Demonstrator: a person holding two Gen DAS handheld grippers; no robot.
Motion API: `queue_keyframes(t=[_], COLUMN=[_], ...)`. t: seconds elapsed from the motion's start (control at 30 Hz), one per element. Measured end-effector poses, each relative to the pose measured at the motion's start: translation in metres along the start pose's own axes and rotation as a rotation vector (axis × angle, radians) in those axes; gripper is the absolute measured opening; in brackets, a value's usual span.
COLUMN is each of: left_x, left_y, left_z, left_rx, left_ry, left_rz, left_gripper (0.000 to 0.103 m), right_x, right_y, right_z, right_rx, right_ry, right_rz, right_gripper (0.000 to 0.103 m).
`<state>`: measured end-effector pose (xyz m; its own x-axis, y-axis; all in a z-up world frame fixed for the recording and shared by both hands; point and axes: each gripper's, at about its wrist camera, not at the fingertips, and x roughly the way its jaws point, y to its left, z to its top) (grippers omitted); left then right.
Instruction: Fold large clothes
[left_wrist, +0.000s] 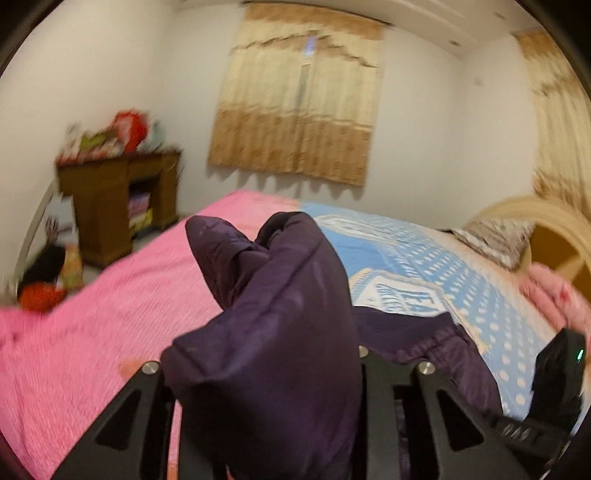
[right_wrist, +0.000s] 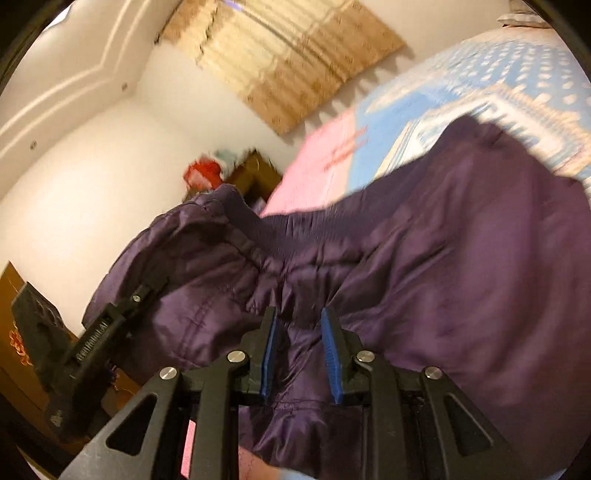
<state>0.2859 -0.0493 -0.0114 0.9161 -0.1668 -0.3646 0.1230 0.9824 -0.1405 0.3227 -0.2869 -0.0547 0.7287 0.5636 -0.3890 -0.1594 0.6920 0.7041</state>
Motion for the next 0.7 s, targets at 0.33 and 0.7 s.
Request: queue_keyframes(t=[0.33, 0.7], left_x=[0.015, 0.011], left_y=[-0.017, 0.018], left_z=[-0.003, -0.011], left_rx=[0.052, -0.069], left_ry=[0.054, 0.090], left_rz=[0.042, 0.064], left_gripper=[0.029, 0.031], right_x=[-0.008, -0.009], right_y=[-0.039, -0.026], right_z=[-0.025, -0.044], right_rx=[-0.035, -0.118], right_ry=[-0.007, -0.028], right_rz=[-0.054, -0.119], right_gripper=[0.025, 0.025])
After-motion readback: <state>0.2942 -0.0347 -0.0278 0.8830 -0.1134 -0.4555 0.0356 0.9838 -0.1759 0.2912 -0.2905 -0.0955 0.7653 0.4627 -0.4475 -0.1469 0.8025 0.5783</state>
